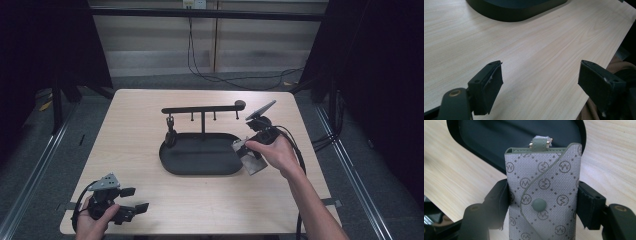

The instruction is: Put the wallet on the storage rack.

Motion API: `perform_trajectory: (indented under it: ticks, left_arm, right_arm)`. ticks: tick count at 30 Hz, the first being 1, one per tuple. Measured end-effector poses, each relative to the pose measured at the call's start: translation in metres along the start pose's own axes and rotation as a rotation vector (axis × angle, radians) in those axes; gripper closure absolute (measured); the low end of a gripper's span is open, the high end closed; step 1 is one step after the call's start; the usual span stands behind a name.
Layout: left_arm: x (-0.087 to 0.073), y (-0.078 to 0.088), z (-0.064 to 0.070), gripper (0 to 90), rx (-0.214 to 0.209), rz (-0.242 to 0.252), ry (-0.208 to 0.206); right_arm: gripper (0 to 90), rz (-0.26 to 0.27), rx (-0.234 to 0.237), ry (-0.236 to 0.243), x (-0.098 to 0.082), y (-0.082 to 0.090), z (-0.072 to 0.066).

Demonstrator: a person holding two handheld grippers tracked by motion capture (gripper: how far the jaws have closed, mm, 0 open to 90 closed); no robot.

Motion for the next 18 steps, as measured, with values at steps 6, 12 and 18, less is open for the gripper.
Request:
perform_trajectory:
  ticks: [6, 12, 18]
  left_arm:
    - [0.0, 0.0, 0.0, 19.4, -0.004, 0.003, -0.007]
    - [0.0, 0.0, 0.002, 19.5, -0.007, 0.0, -0.031]
    - [0.001, 0.001, 0.001, 19.5, -0.013, 0.011, -0.035]
  right_arm:
    - [34.3, 0.031, 0.034, -0.055, 0.005, -0.004, 0.007]
    - [34.3, 0.064, 0.047, -0.092, 0.009, -0.012, 0.01]
    - [34.3, 0.096, 0.07, -0.142, 0.014, -0.018, 0.014]
Point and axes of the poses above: each handheld gripper's, and its own axes: y roughly backward along the jaws, x roughly out of its top, z roughly to its right, the point moved 3 cm from there along -y, roughly forward along the jaws, and after that the axes turned 2 degrees about z, right-handed, at the moved point
